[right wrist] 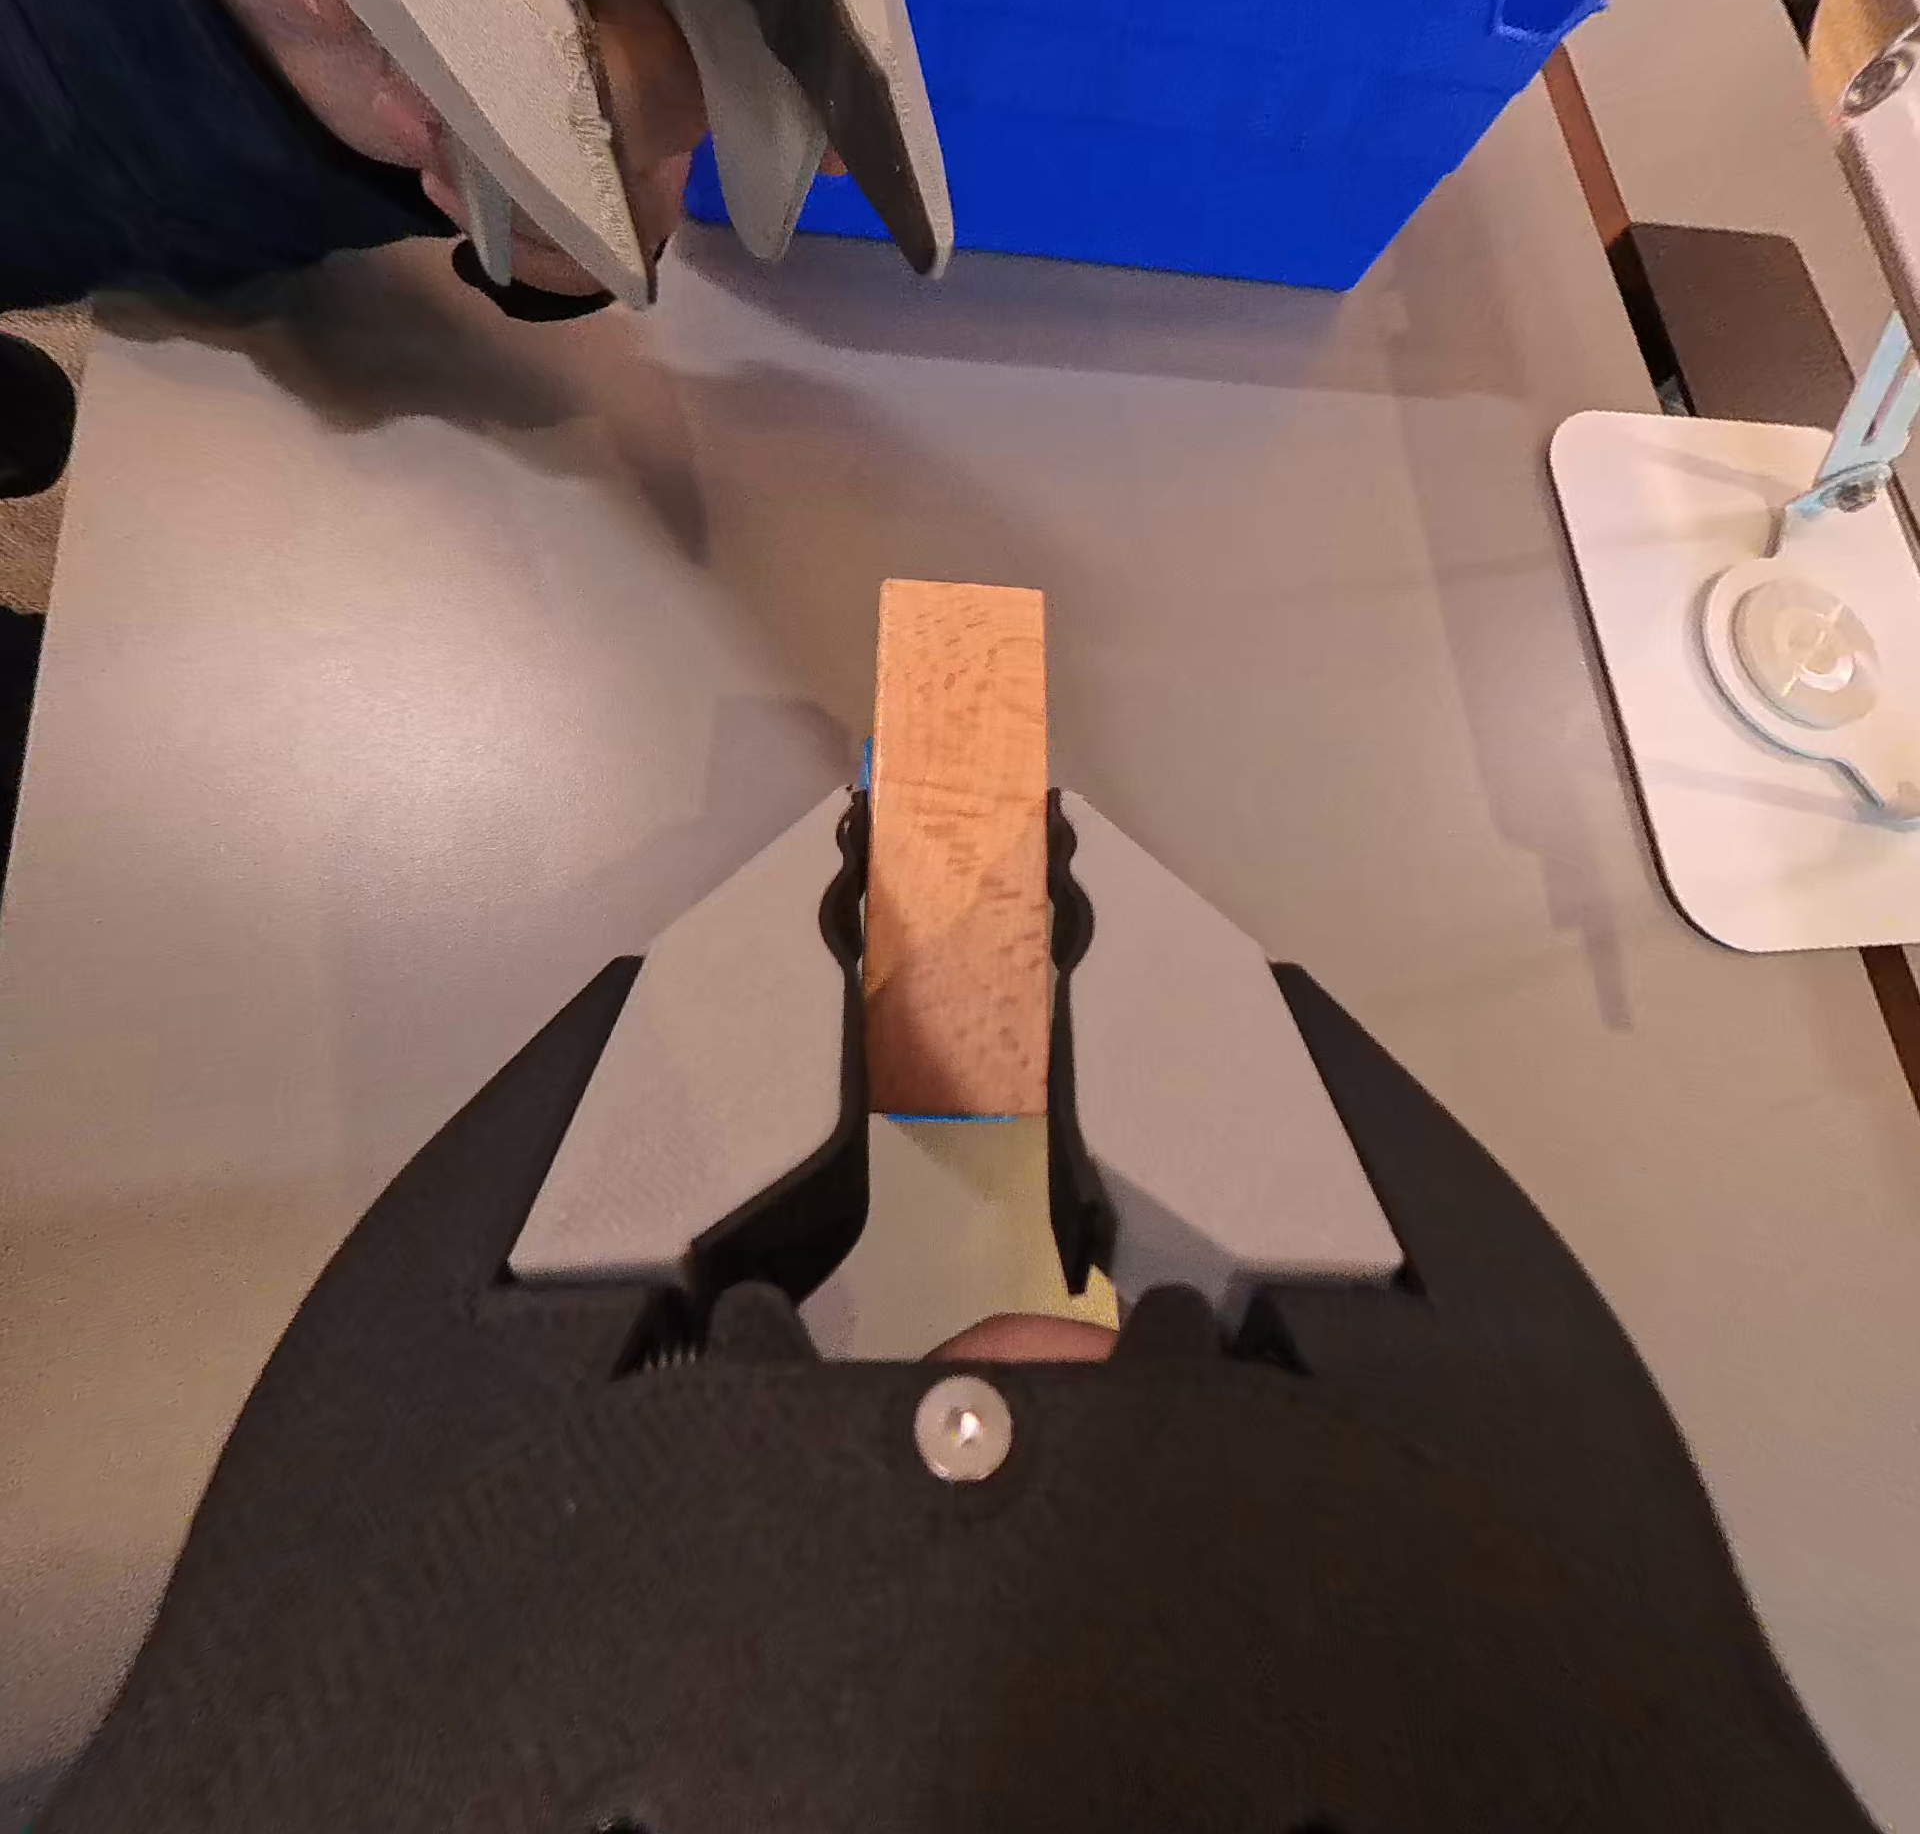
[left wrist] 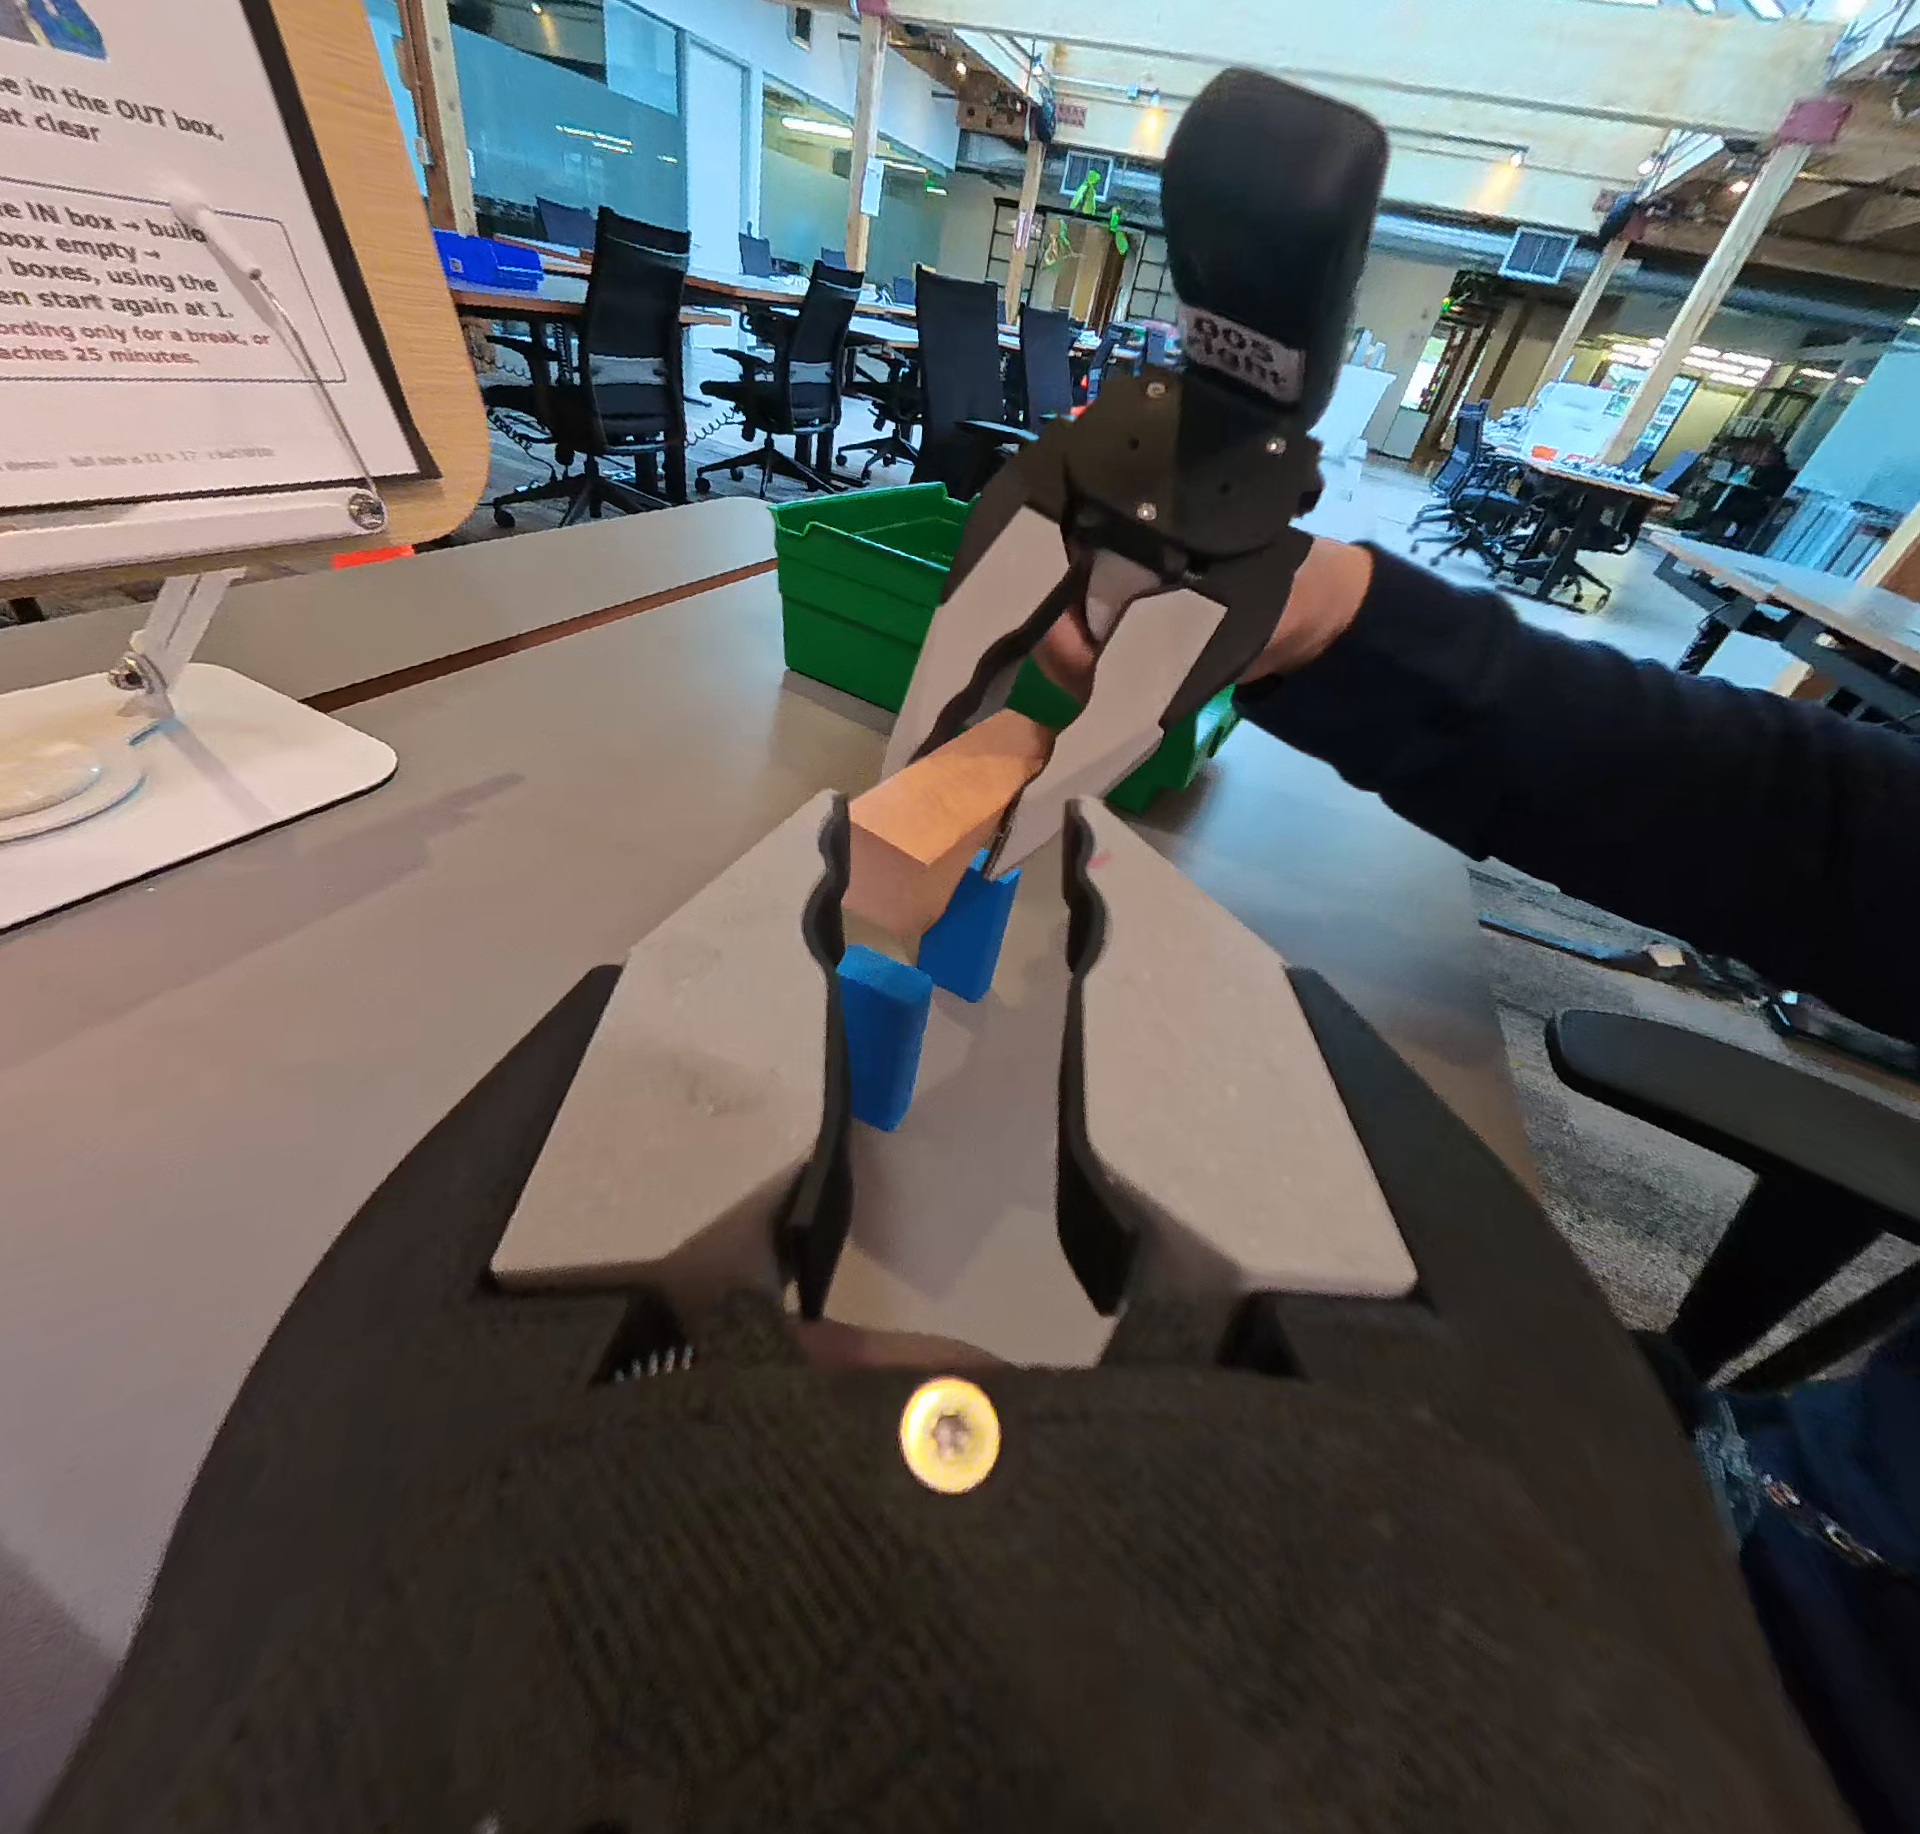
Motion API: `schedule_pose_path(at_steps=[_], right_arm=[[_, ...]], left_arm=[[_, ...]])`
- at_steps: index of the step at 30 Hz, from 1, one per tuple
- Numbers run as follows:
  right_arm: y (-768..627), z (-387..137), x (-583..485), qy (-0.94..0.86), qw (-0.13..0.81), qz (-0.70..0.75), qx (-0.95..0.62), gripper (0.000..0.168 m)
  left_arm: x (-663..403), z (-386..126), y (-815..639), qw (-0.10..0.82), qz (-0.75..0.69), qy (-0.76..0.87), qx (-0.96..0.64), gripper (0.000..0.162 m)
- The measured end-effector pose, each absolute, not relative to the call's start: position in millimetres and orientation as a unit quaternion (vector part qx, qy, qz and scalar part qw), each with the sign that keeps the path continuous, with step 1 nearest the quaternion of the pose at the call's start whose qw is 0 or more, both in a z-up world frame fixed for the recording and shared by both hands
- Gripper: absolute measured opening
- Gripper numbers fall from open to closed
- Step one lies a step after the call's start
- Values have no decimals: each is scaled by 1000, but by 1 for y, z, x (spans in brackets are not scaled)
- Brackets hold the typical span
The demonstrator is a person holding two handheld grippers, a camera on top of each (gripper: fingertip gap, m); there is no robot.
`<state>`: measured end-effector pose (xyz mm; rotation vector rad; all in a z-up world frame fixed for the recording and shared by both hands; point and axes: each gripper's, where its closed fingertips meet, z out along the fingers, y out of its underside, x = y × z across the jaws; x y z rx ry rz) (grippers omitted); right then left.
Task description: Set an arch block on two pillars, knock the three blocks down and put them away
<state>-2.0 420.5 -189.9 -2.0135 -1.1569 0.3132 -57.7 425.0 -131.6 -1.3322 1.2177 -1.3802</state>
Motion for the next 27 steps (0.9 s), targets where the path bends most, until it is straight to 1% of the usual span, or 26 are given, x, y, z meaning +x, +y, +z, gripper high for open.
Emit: schedule_pose_path(at_steps=[13,27], right_arm=[[422,-206,1,-460,392,136,-785,31],[422,-209,2,-474,390,144,-776,31]], left_arm=[[-54,-138,421,420,-535,505,-530,38],[-53,-142,418,414,-533,515,-529,38]])
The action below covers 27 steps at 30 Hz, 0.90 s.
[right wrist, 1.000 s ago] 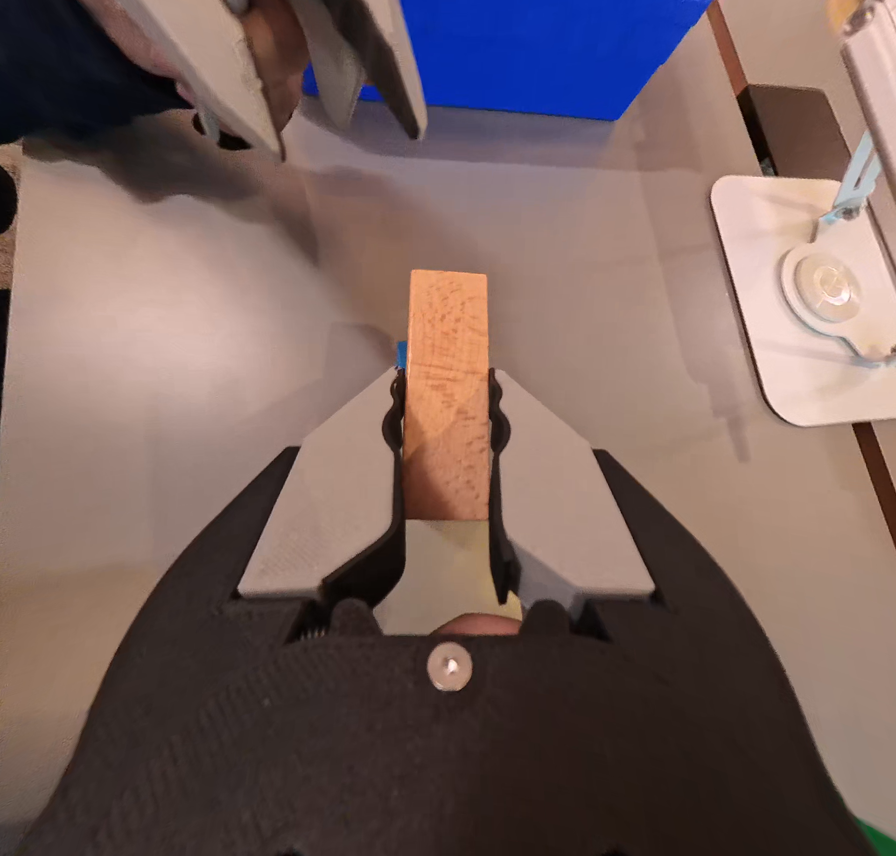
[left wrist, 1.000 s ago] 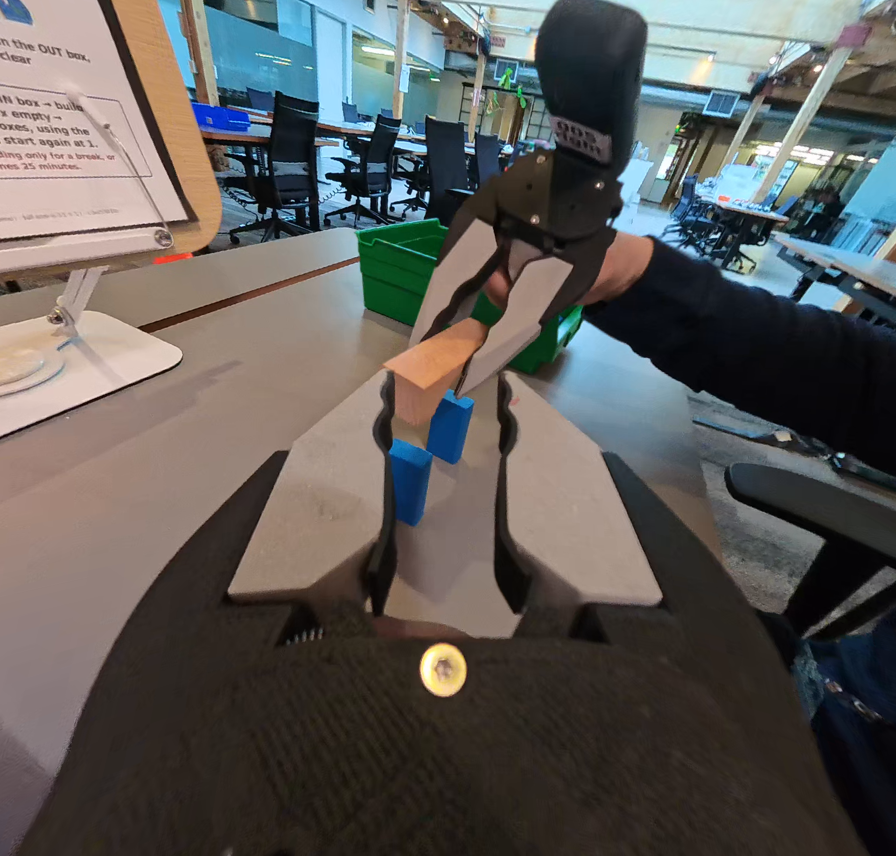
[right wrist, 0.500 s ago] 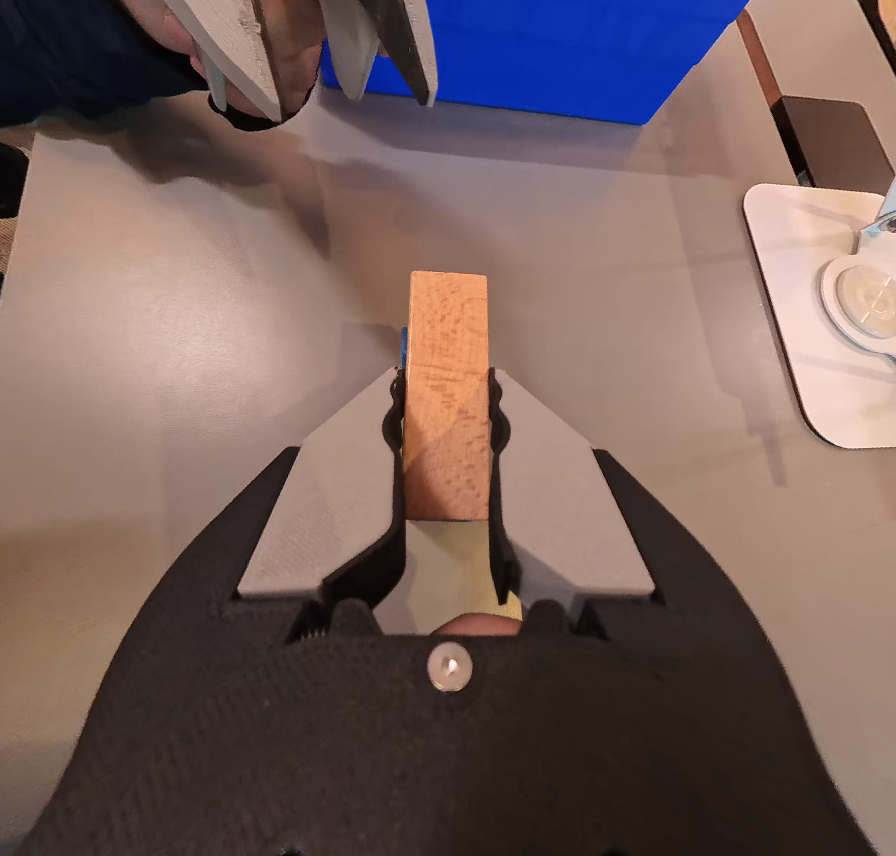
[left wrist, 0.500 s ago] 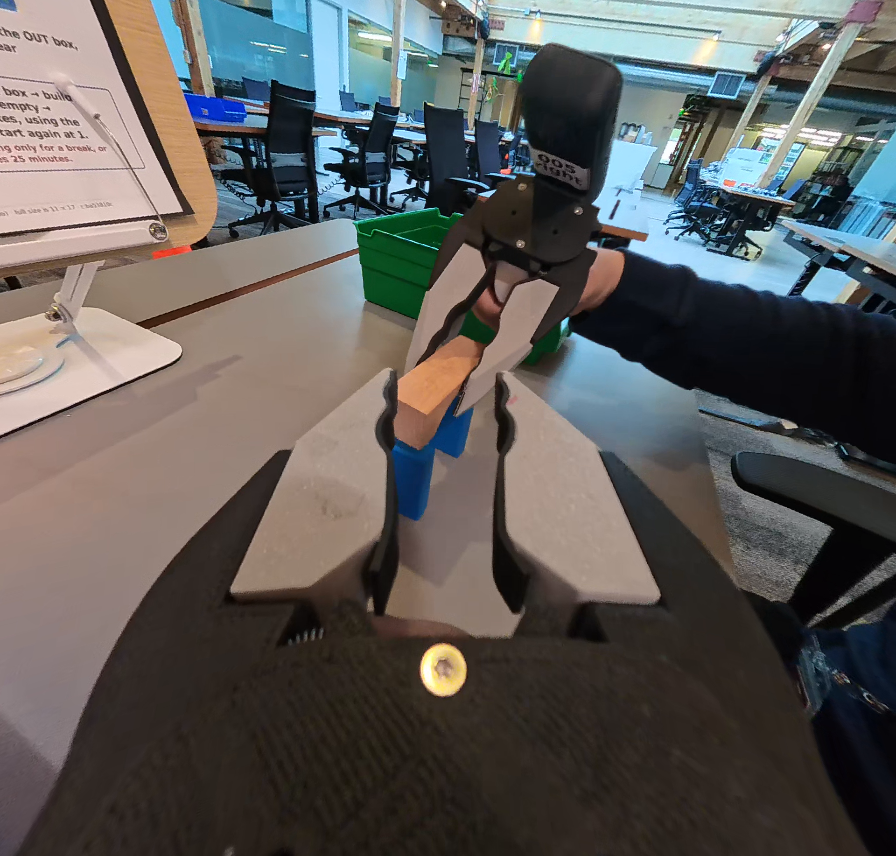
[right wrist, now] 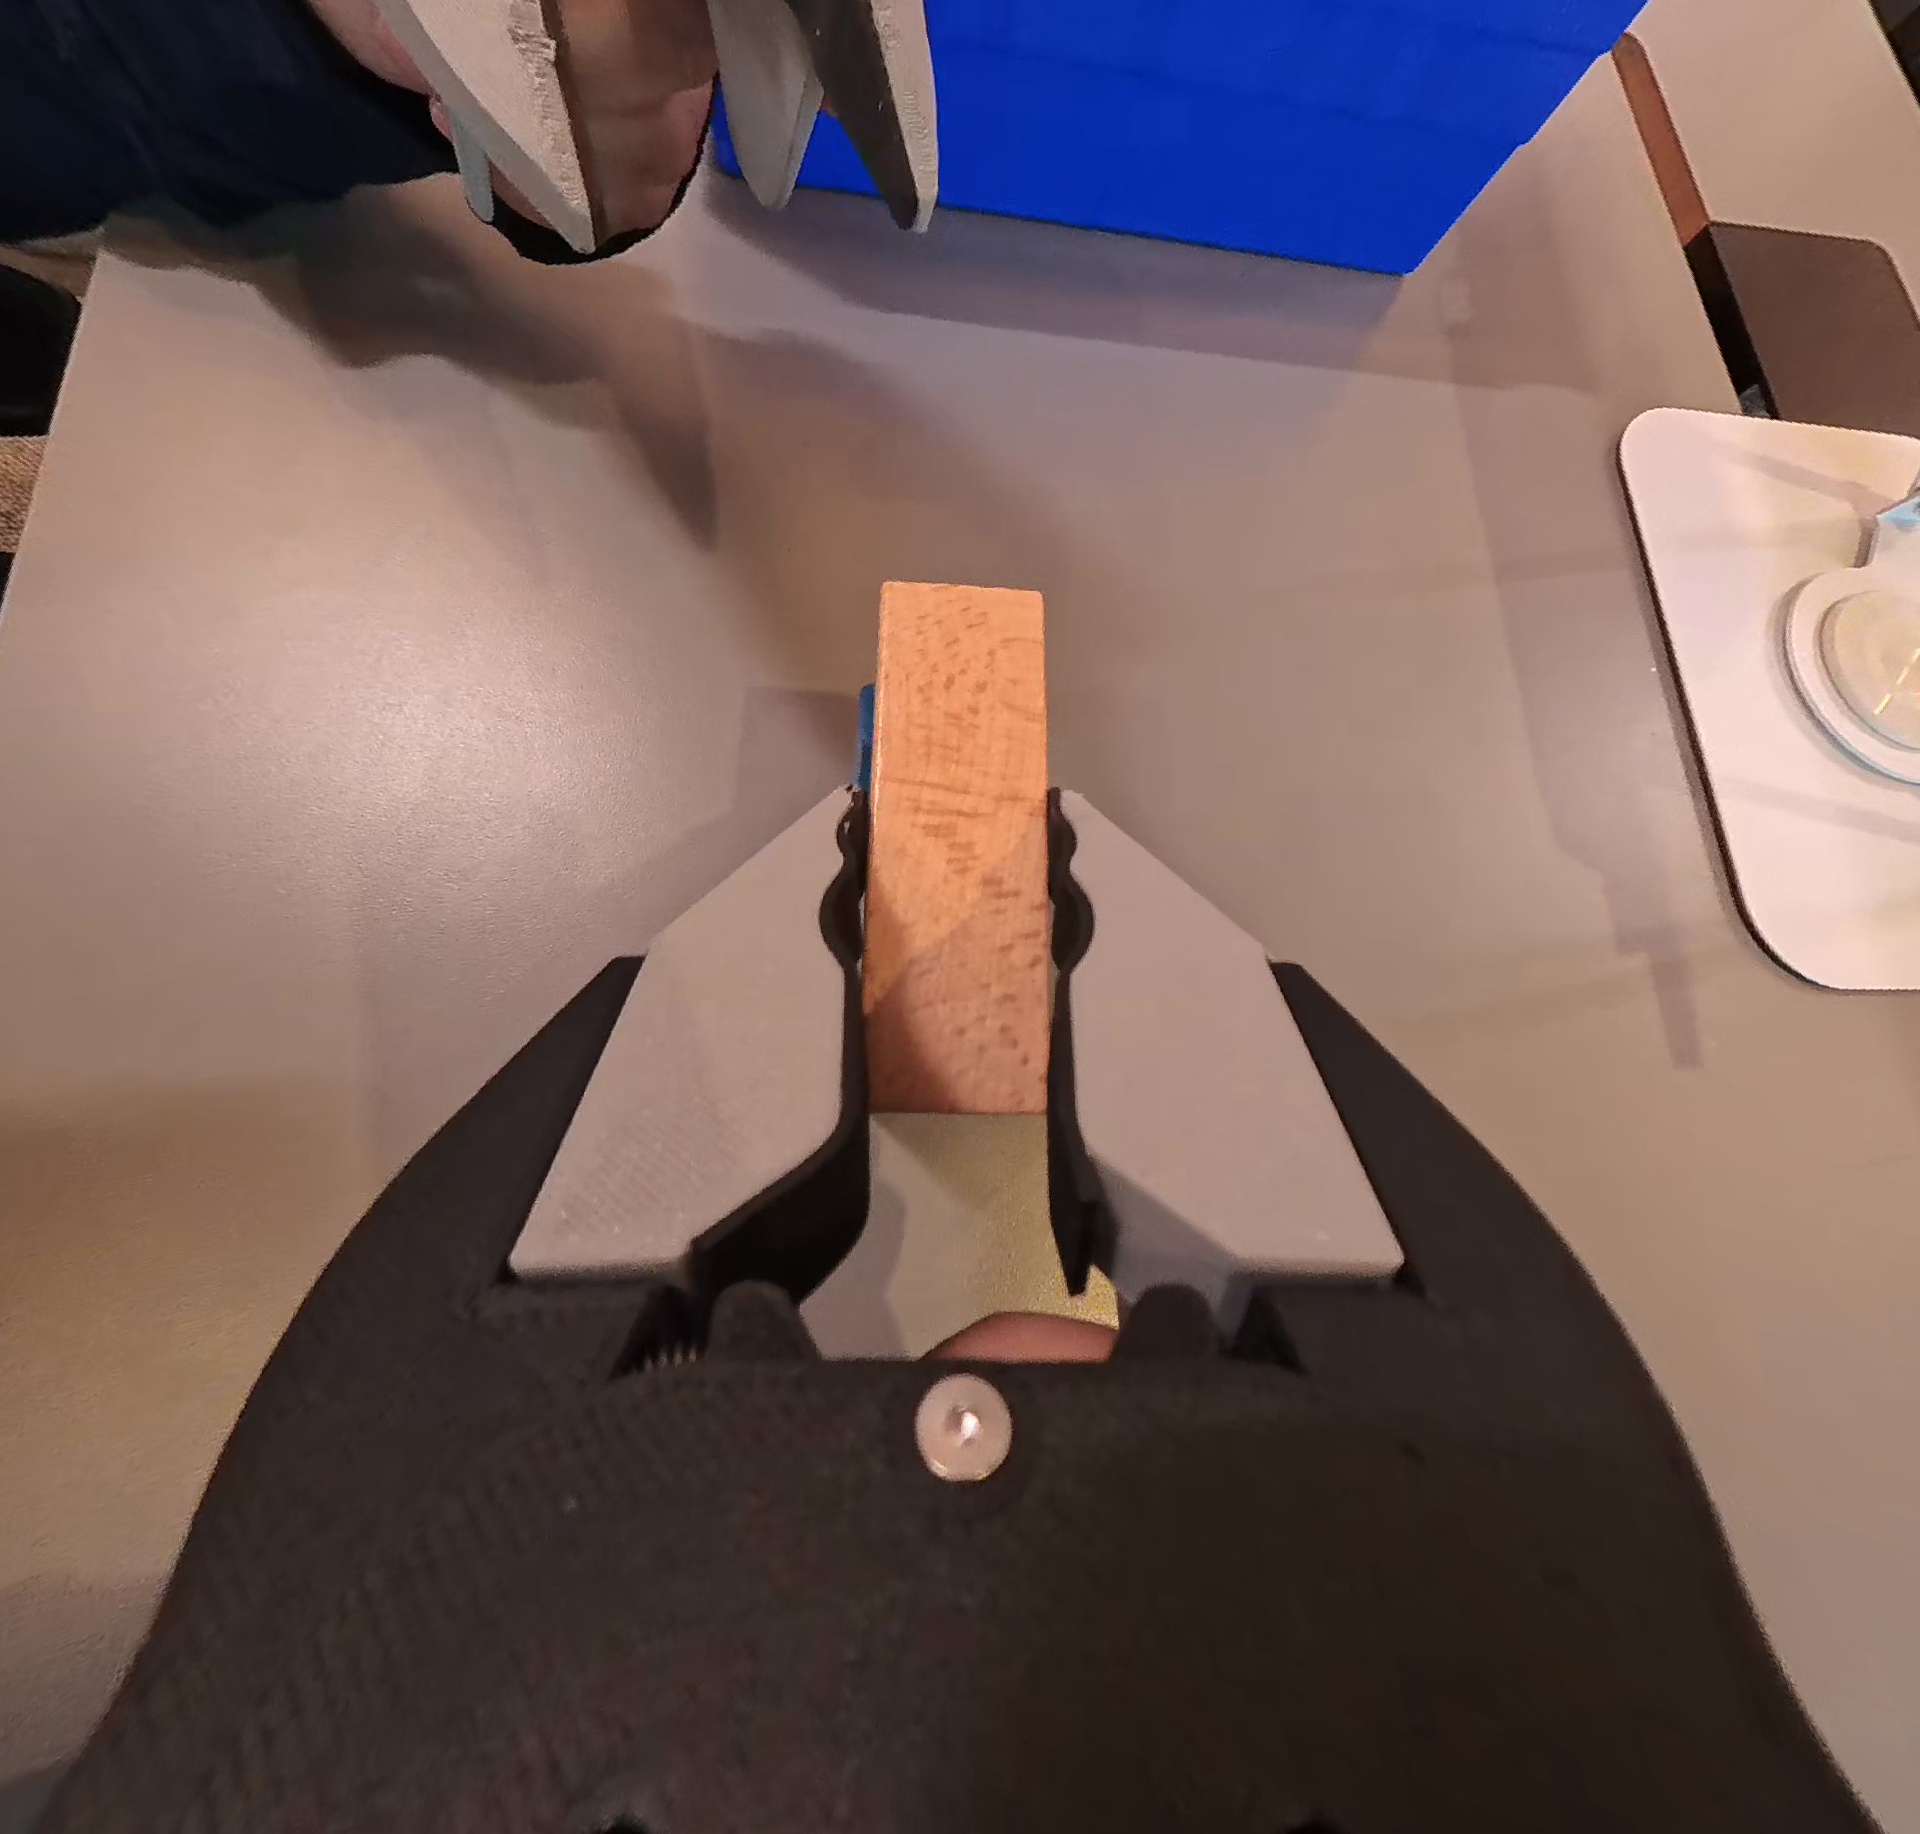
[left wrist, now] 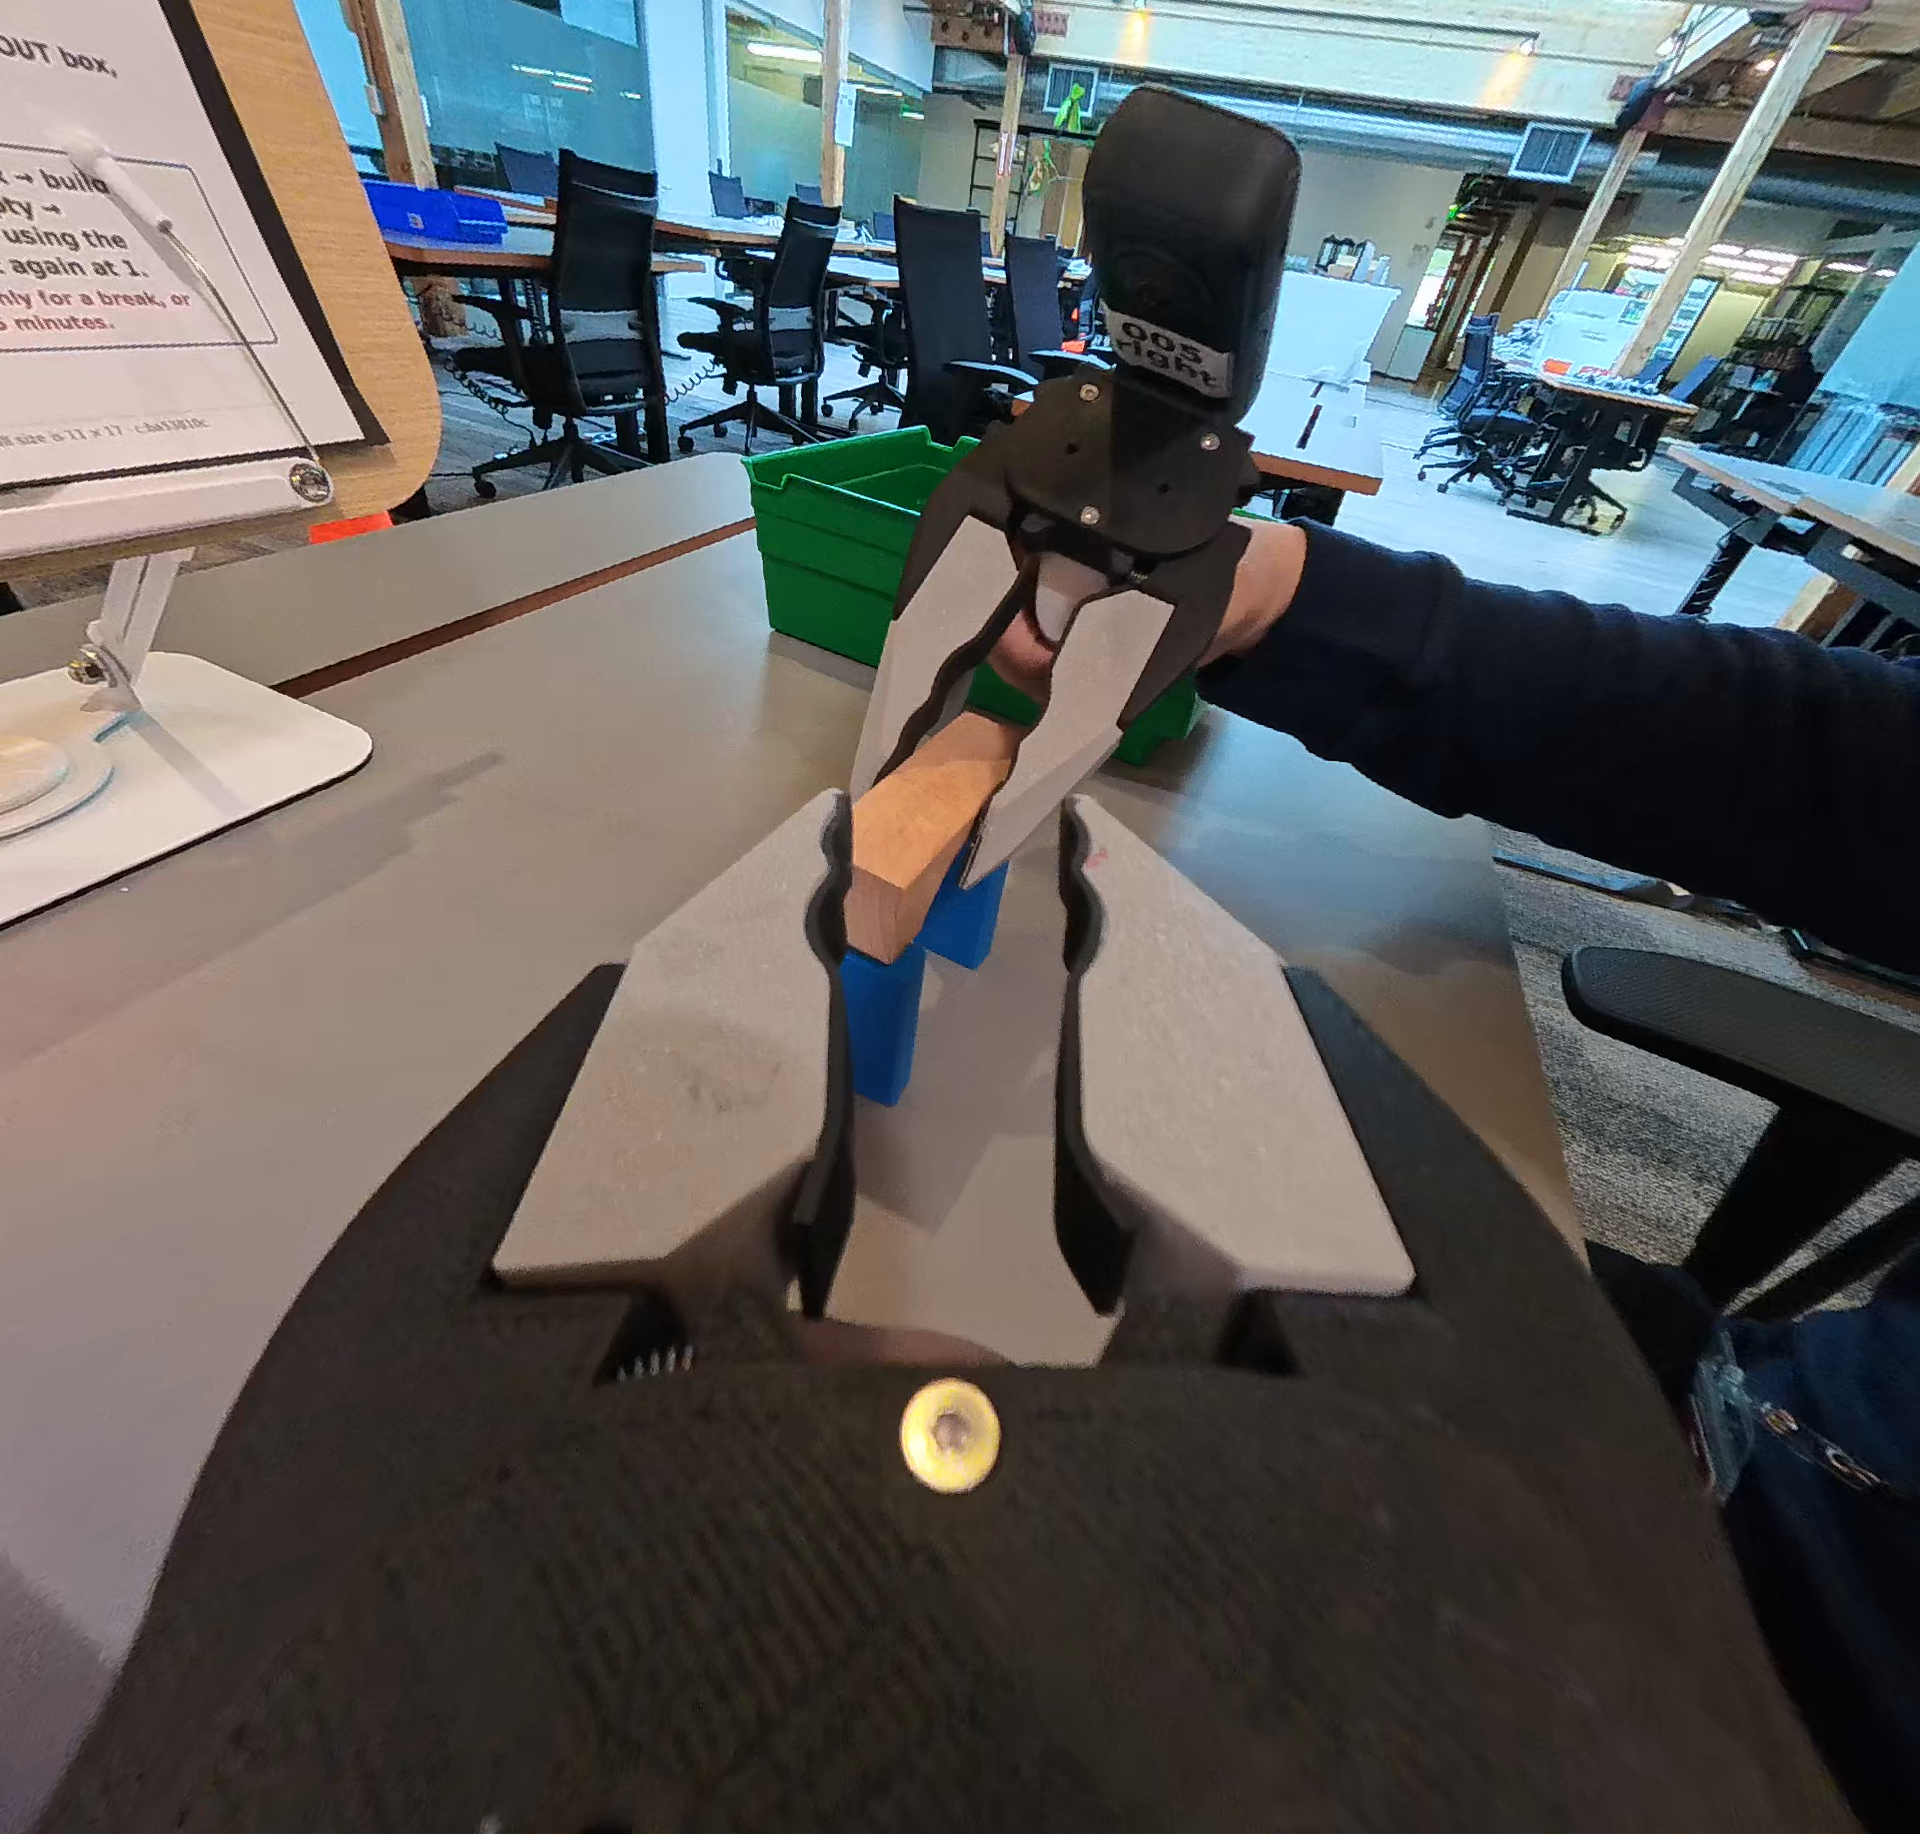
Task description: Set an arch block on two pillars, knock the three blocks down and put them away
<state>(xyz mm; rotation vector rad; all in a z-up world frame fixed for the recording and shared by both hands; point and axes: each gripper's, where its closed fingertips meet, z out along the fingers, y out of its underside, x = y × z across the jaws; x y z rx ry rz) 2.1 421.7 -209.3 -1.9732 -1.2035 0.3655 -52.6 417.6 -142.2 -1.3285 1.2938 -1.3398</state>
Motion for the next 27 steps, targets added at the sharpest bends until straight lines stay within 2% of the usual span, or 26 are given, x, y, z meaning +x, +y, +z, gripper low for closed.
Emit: schedule_pose_path(at_steps=[27], right_arm=[[423,-211,3,-486,396,162,-762,31]], left_arm=[[-51,-147,414,408,-527,527,-527,38]])
